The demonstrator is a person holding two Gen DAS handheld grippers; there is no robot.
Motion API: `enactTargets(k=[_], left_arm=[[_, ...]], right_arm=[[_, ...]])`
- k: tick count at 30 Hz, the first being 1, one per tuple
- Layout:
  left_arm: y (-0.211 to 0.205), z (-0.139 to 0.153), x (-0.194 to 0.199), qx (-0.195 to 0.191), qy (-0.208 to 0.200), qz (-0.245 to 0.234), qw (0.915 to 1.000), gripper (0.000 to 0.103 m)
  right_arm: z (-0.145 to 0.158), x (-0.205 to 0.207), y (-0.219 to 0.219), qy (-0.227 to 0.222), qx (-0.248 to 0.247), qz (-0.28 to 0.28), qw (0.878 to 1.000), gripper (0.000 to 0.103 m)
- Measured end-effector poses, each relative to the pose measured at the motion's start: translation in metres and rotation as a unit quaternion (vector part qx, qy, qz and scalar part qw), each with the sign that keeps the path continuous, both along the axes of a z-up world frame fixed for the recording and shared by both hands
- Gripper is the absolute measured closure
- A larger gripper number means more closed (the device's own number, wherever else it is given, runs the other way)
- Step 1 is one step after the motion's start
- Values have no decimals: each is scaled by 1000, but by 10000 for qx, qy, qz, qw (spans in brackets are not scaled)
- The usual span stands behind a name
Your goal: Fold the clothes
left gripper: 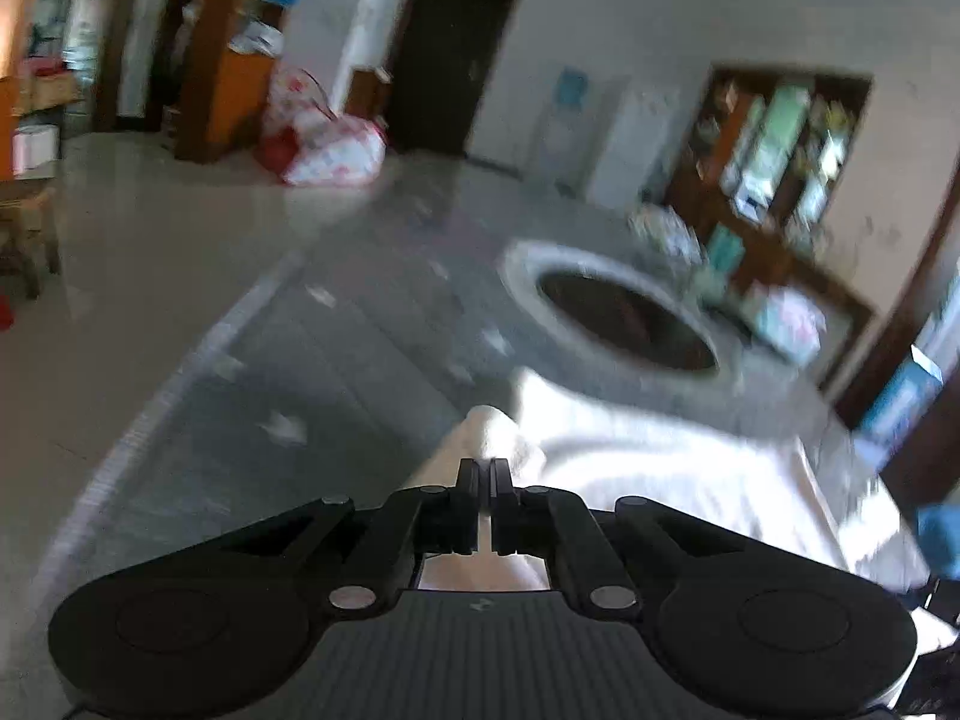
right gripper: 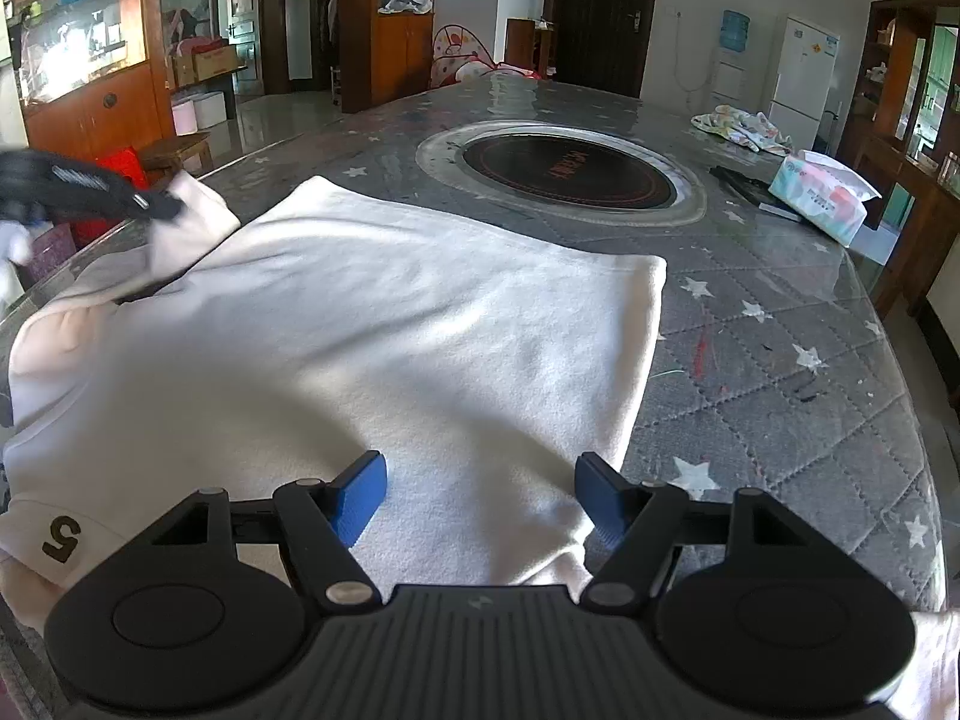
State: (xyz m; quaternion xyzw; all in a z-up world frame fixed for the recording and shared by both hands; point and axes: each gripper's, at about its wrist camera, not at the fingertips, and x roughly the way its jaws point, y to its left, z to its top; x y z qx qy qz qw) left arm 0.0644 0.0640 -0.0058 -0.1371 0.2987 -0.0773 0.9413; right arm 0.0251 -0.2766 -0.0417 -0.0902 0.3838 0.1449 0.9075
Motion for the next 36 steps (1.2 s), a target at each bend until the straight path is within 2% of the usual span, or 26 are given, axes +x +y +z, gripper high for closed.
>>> enactTargets(k=[4,9,13,16,18,20,21,24,30,32,36], left_arm=[[41,20,-30,-232,-374,535,9976,100],[94,32,-70,-358,-654,1068,9915,100],[123,16,-90,-87,-391,1414,9891,99],[134,-6,-90,53,57,1590,9873,93],[135,-15,-91,201,209,1773,9837,93],[132,-19,-92,167,246,1832,9826,86],[130,-19,-93,183,261,1856,9821,79],[116,-13,-96,166,110,1619,9866,75],[64,-5,-96,274,-107,475,9984,71],[47,-8,-92,377,-93,158,9991,71],[28,-20,-87,599,43,-89,9982,70]], right_arm=[[0,0,0,-1,-20,2,10000,31],[1,0,3,-17,-98,19,9999,31],[2,1,5,-27,-166,52,9998,31],[6,-3,11,-48,-220,198,9995,31],[10,-8,17,-80,-230,360,9991,31],[15,-14,25,-117,-220,559,9981,31],[18,-17,29,-128,-196,663,9975,31],[23,-25,41,-117,-103,981,9951,31],[21,-43,71,-7,-109,1644,9863,31],[17,-48,79,72,-139,1810,9834,31],[8,-66,88,134,-259,2035,9786,32]])
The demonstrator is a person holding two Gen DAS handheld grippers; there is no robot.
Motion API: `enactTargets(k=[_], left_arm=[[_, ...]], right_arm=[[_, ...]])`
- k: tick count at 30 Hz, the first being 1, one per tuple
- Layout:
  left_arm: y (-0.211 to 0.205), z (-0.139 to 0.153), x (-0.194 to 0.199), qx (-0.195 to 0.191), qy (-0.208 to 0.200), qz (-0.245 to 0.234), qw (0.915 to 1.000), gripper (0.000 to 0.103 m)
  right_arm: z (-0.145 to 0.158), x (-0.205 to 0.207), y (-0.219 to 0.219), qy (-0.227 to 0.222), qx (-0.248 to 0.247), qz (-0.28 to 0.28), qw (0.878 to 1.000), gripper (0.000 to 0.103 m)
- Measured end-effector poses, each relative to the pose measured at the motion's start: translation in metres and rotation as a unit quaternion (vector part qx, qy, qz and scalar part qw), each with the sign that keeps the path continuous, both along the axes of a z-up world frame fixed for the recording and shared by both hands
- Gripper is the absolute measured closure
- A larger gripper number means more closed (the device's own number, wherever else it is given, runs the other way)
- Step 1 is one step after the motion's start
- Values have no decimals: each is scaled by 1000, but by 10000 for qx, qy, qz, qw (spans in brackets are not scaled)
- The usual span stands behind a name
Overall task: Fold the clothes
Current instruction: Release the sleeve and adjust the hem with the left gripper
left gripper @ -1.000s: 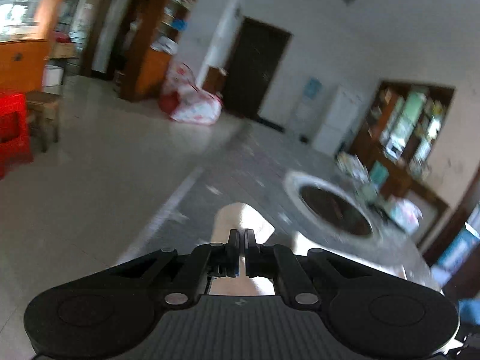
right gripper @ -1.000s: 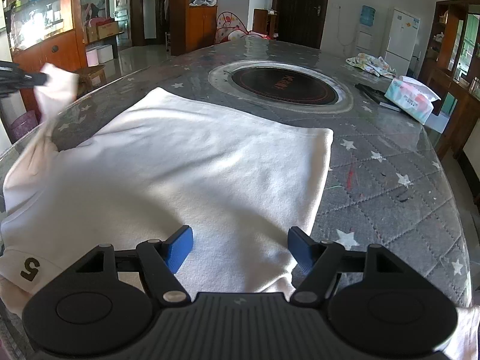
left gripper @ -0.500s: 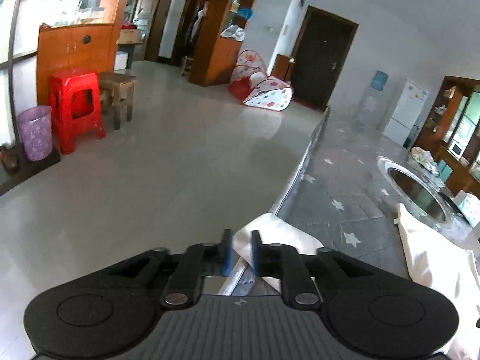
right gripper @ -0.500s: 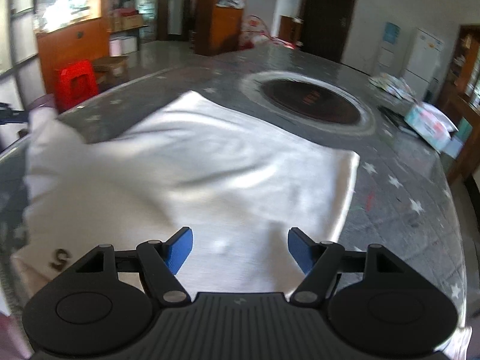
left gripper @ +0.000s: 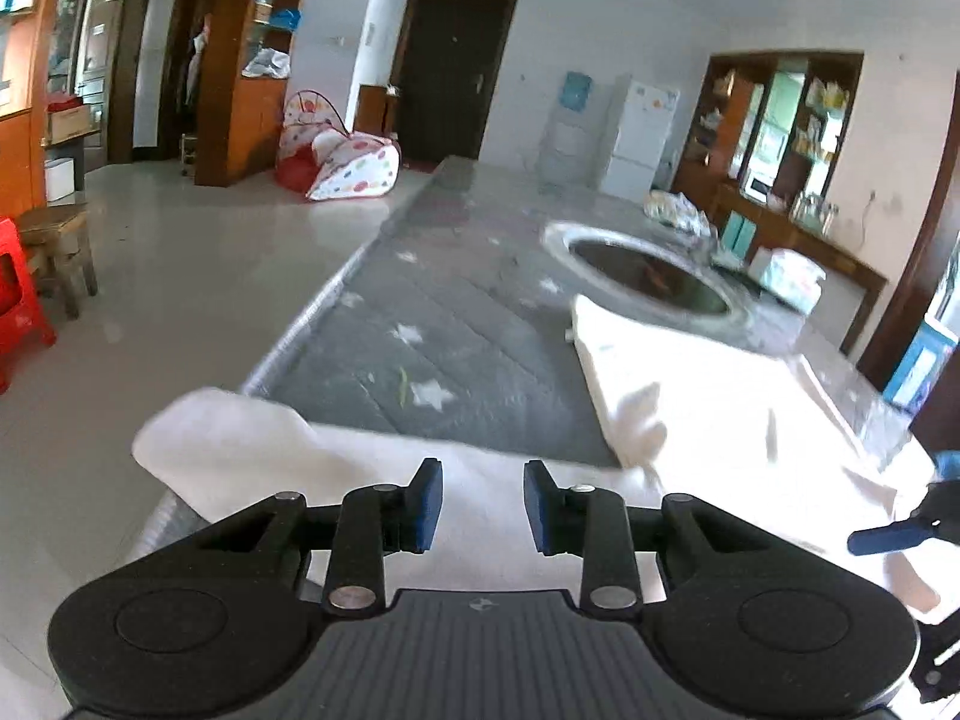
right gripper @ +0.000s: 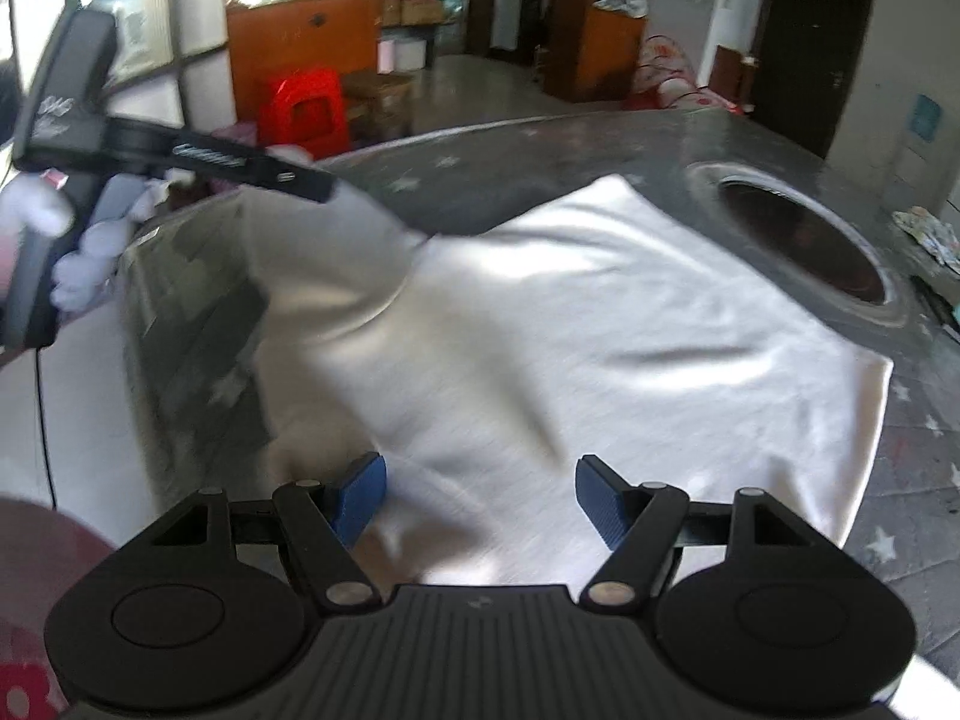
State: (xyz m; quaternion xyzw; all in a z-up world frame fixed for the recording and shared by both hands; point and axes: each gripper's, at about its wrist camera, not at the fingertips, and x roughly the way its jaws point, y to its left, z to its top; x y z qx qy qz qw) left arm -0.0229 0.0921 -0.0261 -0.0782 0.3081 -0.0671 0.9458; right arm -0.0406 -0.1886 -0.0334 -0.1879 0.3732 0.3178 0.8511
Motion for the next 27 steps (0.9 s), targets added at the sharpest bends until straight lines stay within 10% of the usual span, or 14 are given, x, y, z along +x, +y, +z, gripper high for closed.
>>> enactTargets(k=[7,27], left_arm=[[-3,-17,-2,911,-40,216,9956,61],[65,-14,12,573,286,1865,9804,47]], right_arm=[[3,-13,-14,154,66,-14,9999,32],[-4,19,-62,264,388,-950,9944,30]])
